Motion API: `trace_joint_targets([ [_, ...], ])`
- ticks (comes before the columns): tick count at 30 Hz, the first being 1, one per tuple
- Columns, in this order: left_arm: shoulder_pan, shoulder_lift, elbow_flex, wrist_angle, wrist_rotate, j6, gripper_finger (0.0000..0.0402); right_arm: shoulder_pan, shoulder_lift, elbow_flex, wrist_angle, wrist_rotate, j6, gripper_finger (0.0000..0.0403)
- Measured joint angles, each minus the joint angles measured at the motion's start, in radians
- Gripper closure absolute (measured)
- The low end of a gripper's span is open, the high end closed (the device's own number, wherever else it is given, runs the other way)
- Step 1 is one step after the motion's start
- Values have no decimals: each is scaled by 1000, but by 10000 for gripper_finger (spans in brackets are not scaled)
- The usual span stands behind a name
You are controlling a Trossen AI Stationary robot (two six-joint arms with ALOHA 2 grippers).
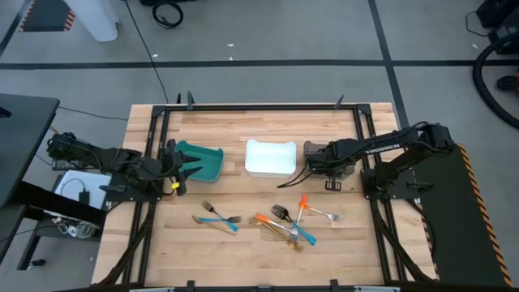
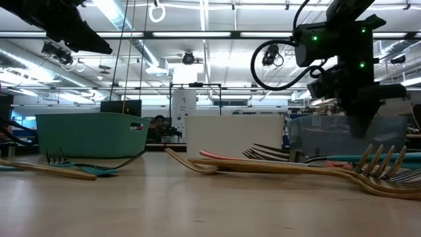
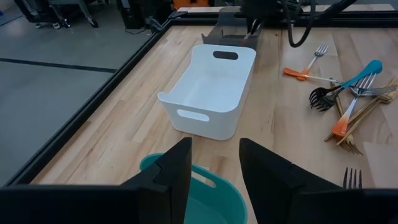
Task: Sort silverware by color (type)
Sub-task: Put the top right orange fork into the transparent black bin
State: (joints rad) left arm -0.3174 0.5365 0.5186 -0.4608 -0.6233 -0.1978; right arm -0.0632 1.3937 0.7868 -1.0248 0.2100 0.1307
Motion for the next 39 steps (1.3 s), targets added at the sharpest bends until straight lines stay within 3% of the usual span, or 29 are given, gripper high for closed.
trace_joint_targets([
  [8,0,0,0,0,0,0,259,-10,0,85,-109,4,70,298],
  [16,0,0,0,0,0,0,259,17,0,239,-263,72,240,285],
  [19,0,0,0,-1,0,0,259,56,0,279,-246,72,292,286],
  [27,0,0,0,0,0,-1,259,154,13,293,-70,-52,440,286],
  [39,0,0,0,-1,0,0,259,313,156,289,52,-119,532,286],
])
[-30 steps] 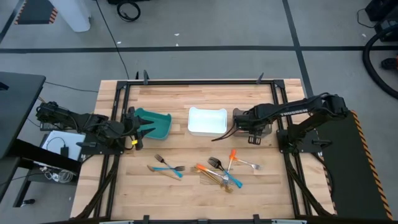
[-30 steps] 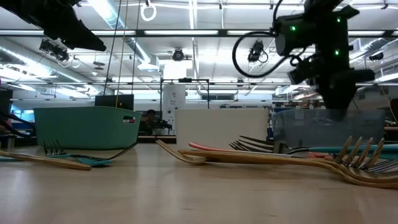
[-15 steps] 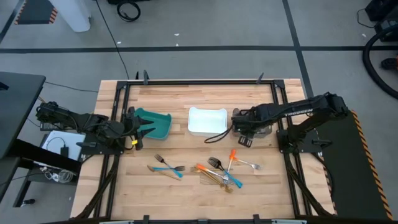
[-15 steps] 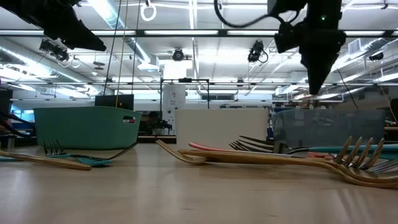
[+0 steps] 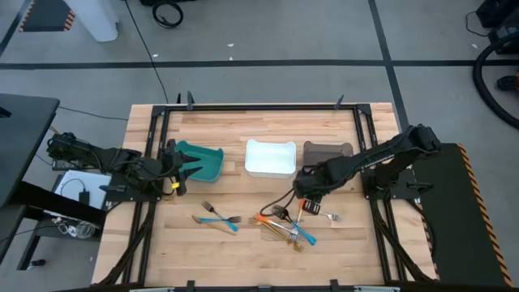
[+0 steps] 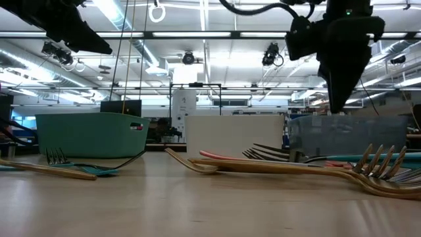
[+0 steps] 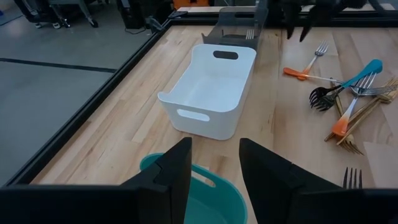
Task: Sort silverware by color (type)
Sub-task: Put the top right orange fork into the transparent black bin
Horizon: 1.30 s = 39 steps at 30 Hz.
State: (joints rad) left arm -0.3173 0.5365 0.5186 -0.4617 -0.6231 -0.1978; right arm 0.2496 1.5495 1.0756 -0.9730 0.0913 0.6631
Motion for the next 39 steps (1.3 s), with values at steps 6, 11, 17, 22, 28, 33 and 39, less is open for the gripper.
trace_joint_targets([
  [6,0,0,0,0,0,0,259,38,32,-17,42,-46,45,298],
  [11,0,0,0,-1,0,0,259,60,33,-76,83,-92,142,299],
  [17,0,0,0,-1,0,1,259,110,34,-144,164,-133,230,299],
  [22,0,0,0,-1,0,1,259,153,37,-193,199,-107,275,299],
  [28,0,0,0,0,0,3,259,185,36,-253,253,-72,320,299],
  [33,0,0,0,0,0,3,259,197,35,-299,310,-76,336,299],
  [39,0,0,0,0,0,3,259,210,32,-314,314,-81,334,307],
])
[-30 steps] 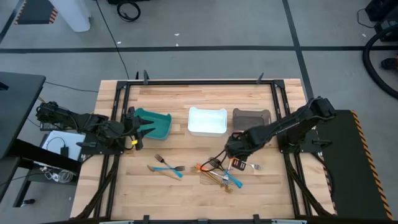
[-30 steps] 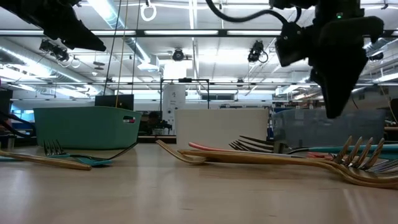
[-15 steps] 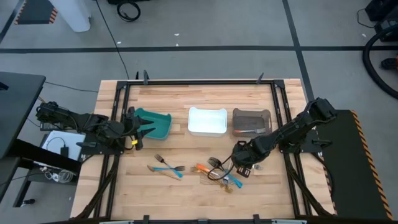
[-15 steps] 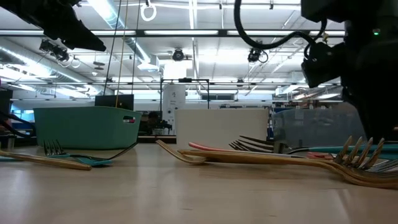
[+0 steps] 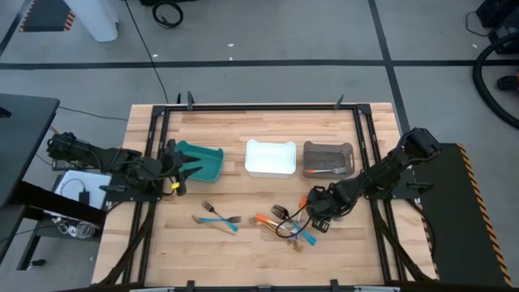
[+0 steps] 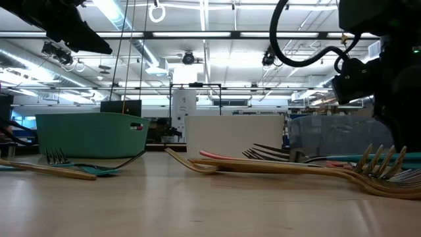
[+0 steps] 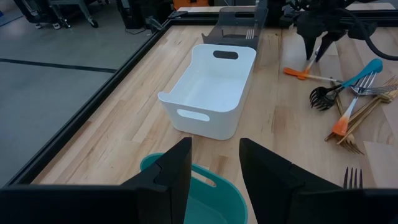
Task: Sort silverware by color (type)
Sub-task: Put the top right orange fork into the transparent black bin
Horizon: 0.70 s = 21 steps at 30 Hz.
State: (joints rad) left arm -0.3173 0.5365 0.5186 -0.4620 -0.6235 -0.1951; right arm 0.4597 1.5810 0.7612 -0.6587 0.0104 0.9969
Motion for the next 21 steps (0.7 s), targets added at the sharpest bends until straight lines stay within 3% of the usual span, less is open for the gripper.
trace_joint_targets([
  [10,0,0,0,1,0,-1,259,2,2,-1,-4,-52,-1,388],
  [14,0,0,0,0,0,0,259,-10,1,8,-29,-96,-2,394],
  [21,0,0,0,1,0,-2,259,-51,5,99,-220,-164,-46,394],
])
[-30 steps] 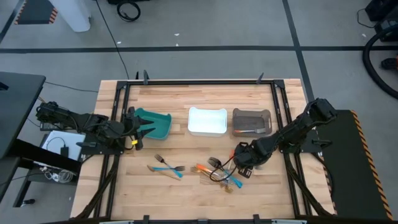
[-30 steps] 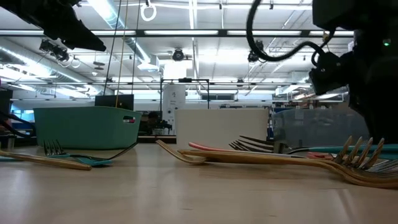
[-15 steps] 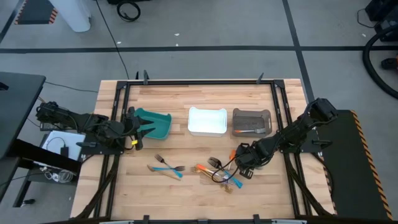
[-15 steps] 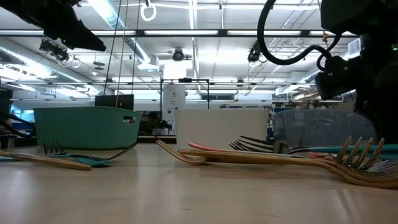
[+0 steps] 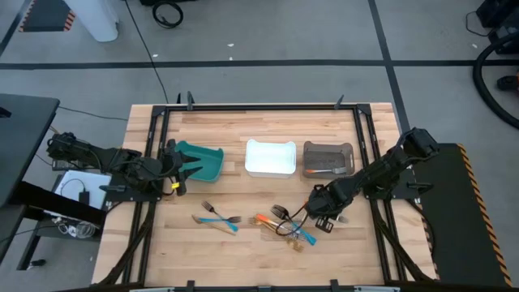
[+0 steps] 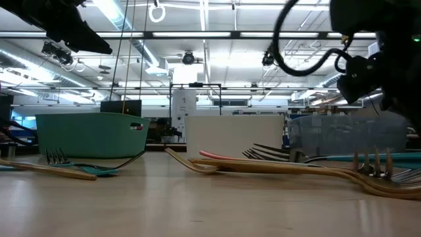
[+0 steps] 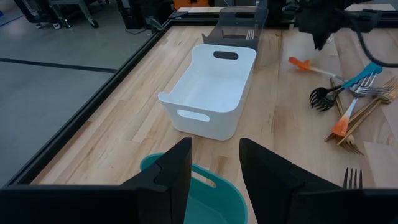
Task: Sort silverware by color (type)
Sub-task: Put the top right orange fork into the transparent black bin
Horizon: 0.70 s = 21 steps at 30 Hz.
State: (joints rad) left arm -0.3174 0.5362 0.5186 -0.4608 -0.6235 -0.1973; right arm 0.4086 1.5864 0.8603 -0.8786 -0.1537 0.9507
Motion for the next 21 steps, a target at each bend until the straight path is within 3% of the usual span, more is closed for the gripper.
trace_joint_targets([
  [10,0,0,0,-1,0,1,259,-123,-2,43,-130,-259,-71,394],
  [21,0,0,0,-1,0,1,259,-174,-3,78,-252,-312,-179,394],
])
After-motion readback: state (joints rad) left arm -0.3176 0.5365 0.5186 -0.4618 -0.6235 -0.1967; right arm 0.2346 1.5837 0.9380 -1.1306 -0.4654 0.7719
